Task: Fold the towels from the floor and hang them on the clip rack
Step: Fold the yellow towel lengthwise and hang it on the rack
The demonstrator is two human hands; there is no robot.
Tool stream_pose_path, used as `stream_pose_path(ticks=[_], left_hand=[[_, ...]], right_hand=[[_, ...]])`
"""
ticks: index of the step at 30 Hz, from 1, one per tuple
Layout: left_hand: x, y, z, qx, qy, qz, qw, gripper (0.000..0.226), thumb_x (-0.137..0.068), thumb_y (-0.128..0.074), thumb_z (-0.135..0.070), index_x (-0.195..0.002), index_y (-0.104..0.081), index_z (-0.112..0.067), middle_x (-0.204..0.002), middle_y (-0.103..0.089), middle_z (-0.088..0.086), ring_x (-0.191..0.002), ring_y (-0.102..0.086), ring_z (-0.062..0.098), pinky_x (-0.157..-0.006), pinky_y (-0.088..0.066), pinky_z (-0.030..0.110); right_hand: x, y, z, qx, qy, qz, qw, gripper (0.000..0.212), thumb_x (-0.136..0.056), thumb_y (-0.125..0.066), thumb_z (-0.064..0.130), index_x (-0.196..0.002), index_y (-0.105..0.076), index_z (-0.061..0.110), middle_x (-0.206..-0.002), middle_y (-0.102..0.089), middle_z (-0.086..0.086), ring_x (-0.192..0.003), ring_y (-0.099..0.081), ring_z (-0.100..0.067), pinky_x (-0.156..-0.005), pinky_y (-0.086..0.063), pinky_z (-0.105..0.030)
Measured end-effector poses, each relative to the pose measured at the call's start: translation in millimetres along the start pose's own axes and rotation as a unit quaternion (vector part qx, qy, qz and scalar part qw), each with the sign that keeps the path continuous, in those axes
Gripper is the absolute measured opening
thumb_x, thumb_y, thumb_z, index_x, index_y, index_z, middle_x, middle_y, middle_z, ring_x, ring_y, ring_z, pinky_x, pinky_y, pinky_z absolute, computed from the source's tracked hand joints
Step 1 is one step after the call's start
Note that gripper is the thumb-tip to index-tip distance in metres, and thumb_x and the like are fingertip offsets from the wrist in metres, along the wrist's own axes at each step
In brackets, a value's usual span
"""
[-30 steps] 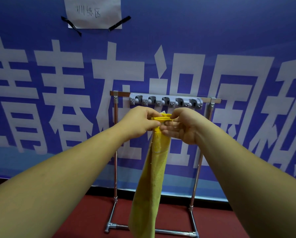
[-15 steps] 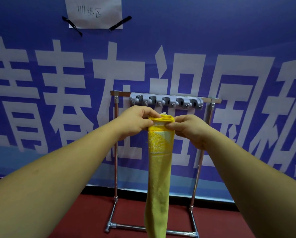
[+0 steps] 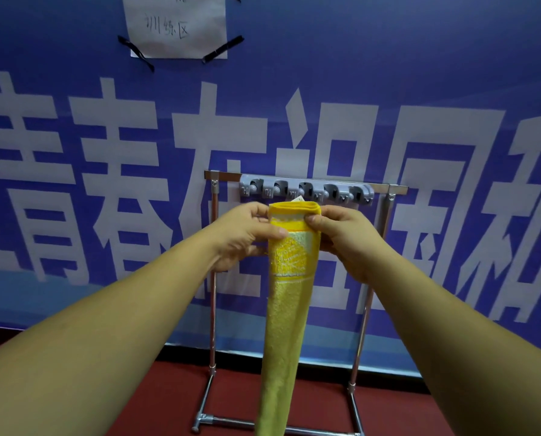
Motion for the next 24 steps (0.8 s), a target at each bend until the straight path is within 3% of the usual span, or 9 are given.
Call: stream_pose_path(ticks=[4, 9, 14, 20, 24], left_hand=[[1, -5, 6, -0.018, 0.005, 0.025, 1.0, 0.05, -0.089, -0.08, 0.002, -0.135, -0.064, -0.01, -0.123, -0.078, 0.013, -0.113, -0.077, 0.03, -0.103, -0.06, 0.054], [2, -8, 2, -0.059, -0.021, 0.017, 0.998, 0.049, -0.088, -0.079, 0.005, -0.133, -0.067, -0.012, -0.12, -0.079, 0.014, -0.112, -0.077, 0.031, -0.103, -0.06, 0.055], [4, -8, 2, -0.043, -0.027, -0.001, 0.999, 0.047, -0.087, -0.082, 0.003, -0.13, -0.064, -0.007, -0.125, -0.075, 0.02, -0.114, -0.076, 0.035, -0.102, -0.06, 0.056], [1, -5, 12, -0.002, -0.025, -0.032, 0.999, 0.025, -0.091, -0.078, 0.002, -0.104, -0.062, -0.012, -0.112, -0.073, 0.016, -0.116, -0.073, 0.04, -0.093, -0.065, 0.054], [2, -6, 23, -0.002, -0.006, -0.041, 0.999, 0.029, -0.092, -0.078, 0.0, -0.117, -0.063, -0.005, -0.111, -0.078, 0.016, -0.106, -0.077, 0.034, -0.095, -0.062, 0.059]], right_hand=[[2, -4, -2, -0.061, -0.016, 0.005, 0.998, 0.023, -0.106, -0.059, 0.012, -0.122, -0.073, 0.005, -0.113, -0.078, -0.019, -0.101, -0.076, -0.033, -0.088, -0.062, -0.043], [5, -9, 4, -0.045, -0.02, 0.033, 0.998, 0.024, -0.102, -0.066, 0.014, -0.123, -0.074, 0.006, -0.115, -0.078, -0.019, -0.1, -0.076, -0.031, -0.091, -0.062, -0.045], [3, -3, 13, -0.082, 0.005, -0.016, 0.996, 0.02, -0.101, -0.066, 0.015, -0.117, -0.076, 0.009, -0.103, -0.081, -0.01, -0.091, -0.078, -0.023, -0.076, -0.064, -0.035], [2, -4, 11, -0.09, -0.003, -0.019, 0.996, 0.022, -0.102, -0.066, 0.018, -0.119, -0.076, 0.008, -0.107, -0.08, -0.011, -0.094, -0.078, -0.025, -0.079, -0.064, -0.035], [0, -6, 8, -0.101, -0.016, -0.031, 0.994, 0.02, -0.102, -0.067, 0.017, -0.116, -0.077, 0.008, -0.103, -0.08, -0.011, -0.091, -0.078, -0.024, -0.077, -0.064, -0.036]])
Point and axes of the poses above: each hand's wrist, its own x-axis away from the middle knuckle, its own y-axis out of the back of the hand, z = x × y, the point moved 3 cm from there along -x, towards the middle knuckle
